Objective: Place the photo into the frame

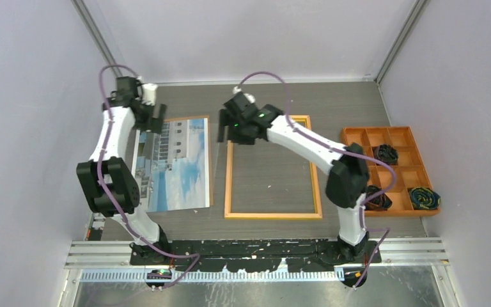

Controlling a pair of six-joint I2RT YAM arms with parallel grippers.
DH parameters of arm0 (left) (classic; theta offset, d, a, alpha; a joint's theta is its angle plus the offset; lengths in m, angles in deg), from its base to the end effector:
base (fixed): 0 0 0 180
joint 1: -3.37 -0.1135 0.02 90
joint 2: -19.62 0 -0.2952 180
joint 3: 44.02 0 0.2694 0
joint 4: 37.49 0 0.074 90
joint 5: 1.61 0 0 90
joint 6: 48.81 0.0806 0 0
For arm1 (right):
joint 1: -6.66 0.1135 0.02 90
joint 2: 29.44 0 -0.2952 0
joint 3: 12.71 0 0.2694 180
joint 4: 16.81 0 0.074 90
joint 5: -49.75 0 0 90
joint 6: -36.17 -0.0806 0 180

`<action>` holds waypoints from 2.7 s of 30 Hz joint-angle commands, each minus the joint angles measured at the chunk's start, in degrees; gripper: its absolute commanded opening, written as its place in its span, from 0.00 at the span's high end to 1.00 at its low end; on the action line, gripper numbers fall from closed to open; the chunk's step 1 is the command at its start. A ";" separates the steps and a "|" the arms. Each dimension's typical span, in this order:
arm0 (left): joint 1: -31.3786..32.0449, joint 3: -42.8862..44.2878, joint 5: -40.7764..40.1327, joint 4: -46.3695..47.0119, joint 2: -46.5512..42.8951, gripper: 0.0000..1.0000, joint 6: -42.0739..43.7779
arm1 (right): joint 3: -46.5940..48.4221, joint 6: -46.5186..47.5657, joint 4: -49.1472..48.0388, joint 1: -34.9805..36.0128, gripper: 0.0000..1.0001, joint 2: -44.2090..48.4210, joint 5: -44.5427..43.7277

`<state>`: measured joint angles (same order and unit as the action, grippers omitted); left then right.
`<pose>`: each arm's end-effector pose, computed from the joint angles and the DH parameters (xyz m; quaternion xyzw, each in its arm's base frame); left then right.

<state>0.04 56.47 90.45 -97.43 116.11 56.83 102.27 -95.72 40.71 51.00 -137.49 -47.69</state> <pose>0.4081 0.0208 0.2976 0.1077 0.9499 0.0313 0.2917 0.3482 0.3257 0.3078 0.0018 0.9397 0.1854 0.2874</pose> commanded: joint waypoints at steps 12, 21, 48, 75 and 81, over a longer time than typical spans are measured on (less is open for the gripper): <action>-18.53 -15.07 -10.61 11.20 1.25 0.06 1.98 | 19.70 -12.89 -7.29 5.25 0.22 -27.17 8.86; -18.67 -20.00 -12.98 16.52 5.17 0.12 4.61 | 20.53 -13.83 -4.84 5.29 0.22 -30.67 4.89; -18.66 -24.68 -10.52 18.67 9.26 0.14 10.45 | 10.57 -23.18 -26.70 4.93 0.24 -23.99 15.39; -18.82 -23.70 -8.57 15.21 8.91 0.15 13.51 | 8.05 -25.90 -37.33 4.55 0.70 -20.75 24.64; -21.75 -14.64 -4.80 5.16 4.98 0.01 14.79 | 6.43 -18.87 -30.80 1.90 0.96 -14.67 24.57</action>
<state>-19.87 36.58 80.05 -81.27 122.51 70.73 108.61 -120.03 6.32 54.91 -158.47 -23.24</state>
